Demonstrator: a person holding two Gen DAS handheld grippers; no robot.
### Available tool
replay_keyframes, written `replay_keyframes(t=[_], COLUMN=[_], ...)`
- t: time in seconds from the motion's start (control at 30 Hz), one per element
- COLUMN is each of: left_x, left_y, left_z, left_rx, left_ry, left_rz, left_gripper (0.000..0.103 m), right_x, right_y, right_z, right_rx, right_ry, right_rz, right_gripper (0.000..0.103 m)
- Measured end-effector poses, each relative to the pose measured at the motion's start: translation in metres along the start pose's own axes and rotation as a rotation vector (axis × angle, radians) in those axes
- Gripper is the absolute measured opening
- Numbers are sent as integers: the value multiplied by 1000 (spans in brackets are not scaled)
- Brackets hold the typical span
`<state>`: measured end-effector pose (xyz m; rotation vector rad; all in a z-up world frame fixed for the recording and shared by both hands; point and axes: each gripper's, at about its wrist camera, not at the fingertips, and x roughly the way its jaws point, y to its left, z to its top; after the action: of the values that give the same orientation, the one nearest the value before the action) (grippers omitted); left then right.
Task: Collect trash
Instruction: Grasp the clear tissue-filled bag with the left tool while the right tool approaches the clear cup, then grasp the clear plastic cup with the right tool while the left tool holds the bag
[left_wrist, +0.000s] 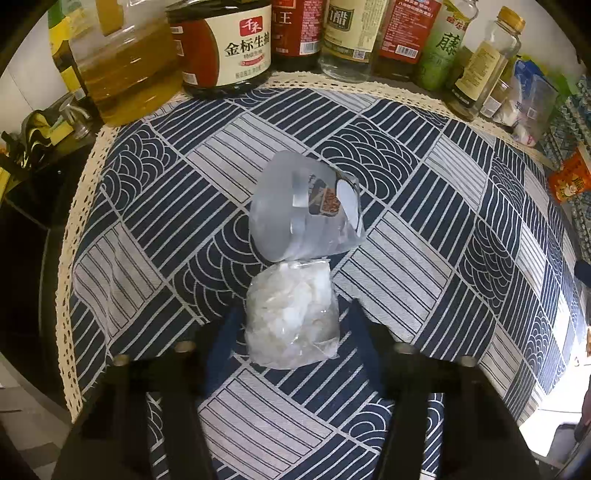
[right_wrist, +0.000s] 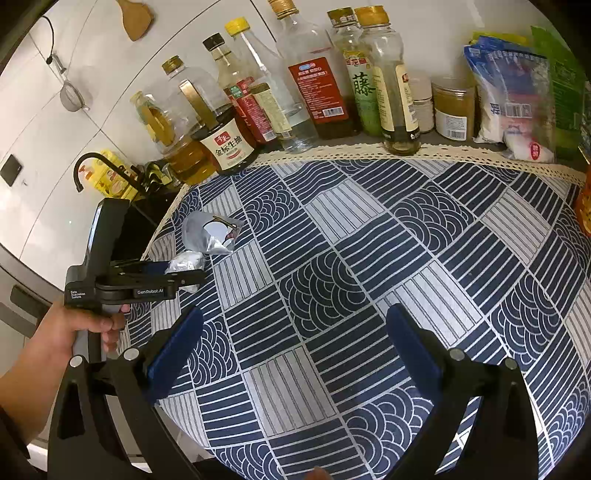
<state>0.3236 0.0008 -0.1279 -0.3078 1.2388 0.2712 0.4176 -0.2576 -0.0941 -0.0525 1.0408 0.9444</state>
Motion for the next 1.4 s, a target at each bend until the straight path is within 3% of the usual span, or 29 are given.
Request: replay_keyframes(t=[0.23, 0.5, 0.93, 1.4], left_x=[-3, -24, -53, -62], left_y=[8, 23, 59, 85], left_z=[-3, -22, -63, -104], left_rx=[-44, -92, -189, -325], left_ry=[-4, -41, -92, -113], left_rz=[-45, -74, -38, -38], left_gripper=[47, 47, 46, 46], right_x=[10, 31, 97, 175], right_y=[7, 36, 105, 153], right_z=[11, 32, 67, 66], right_rx=[-53, -205, -584, -861], right_ry=[21, 52, 60, 215], right_rz=[18, 26, 191, 152], right_gripper=[98, 98, 98, 96])
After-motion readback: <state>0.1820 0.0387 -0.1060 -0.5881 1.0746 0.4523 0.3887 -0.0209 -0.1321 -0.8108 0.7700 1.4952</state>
